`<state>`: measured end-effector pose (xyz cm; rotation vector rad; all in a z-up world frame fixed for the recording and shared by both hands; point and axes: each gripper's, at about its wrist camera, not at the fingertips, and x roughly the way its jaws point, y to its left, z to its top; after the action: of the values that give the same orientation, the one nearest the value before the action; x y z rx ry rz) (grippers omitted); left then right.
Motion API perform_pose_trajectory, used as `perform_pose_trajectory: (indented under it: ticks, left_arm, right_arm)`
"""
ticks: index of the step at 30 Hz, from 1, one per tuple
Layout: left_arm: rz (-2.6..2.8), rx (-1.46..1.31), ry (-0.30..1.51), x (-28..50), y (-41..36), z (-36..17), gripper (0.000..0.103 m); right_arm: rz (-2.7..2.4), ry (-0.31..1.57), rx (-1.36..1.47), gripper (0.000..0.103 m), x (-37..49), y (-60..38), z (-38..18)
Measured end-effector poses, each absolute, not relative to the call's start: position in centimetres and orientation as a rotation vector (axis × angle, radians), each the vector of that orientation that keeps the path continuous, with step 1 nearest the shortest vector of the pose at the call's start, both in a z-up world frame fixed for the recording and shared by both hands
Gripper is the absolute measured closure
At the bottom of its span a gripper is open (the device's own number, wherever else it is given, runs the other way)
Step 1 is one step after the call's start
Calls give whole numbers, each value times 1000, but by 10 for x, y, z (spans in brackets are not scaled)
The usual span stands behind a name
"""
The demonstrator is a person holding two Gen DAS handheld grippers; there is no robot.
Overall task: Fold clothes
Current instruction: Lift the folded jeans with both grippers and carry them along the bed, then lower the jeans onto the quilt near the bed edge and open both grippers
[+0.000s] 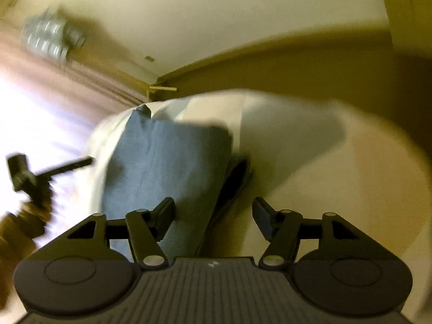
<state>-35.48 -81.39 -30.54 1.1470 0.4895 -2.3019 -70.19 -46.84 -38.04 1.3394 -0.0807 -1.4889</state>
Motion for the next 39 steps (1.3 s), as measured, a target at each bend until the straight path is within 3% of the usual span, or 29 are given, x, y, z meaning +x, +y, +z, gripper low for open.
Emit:
perform_pose_trajectory:
  ticks: [1, 3, 6, 8, 10, 13, 17, 20, 23, 27, 33, 39]
  left_arm:
    - [-2309, 1117, 505, -348, -807, -299, 65]
    - [-2352, 1106, 539, -343, -786, -300, 71]
    - [-2328, 1185, 498, -350, -758, -329, 84]
    - [-2255, 1183, 530, -353, -756, -354, 84]
    - [-2161, 1122, 604, -352, -763, -375, 87]
    - [-2060, 1043, 640, -351, -757, -380, 88]
    - [-2033, 891, 758, -342, -702, -345, 87]
    - [-2071, 839, 764, -348, -634, -315, 87]
    - [-2085, 805, 750, -383, -563, -306, 87]
    - [-2002, 821, 683, -437, -496, -331, 85]
    - [-1832, 855, 417, -488, -453, -410, 83]
    - [-1772, 811, 389, -483, -448, -392, 85]
  right_arm:
    - [-1537, -19, 1268, 45, -700, -473, -365]
    - [-1576, 45, 1145, 70, -695, -487, -339]
    - [-1553, 126, 984, 93, -679, -501, -317]
    - [-1521, 257, 898, 96, -655, -514, -313]
    - [-1496, 372, 853, 103, -650, -489, -346]
    - [-1443, 483, 876, 103, -647, -492, -376]
    - [-1369, 517, 890, 103, -653, -506, -373]
    - [-1314, 493, 856, 91, -663, -505, -354]
    - [-1247, 500, 762, 89, -669, -507, -343]
    - [-1123, 609, 621, 90, -669, -515, -357]
    - [-1009, 739, 325, 89, -660, -498, -422]
    - [-983, 714, 343, 89, -668, -498, -410]
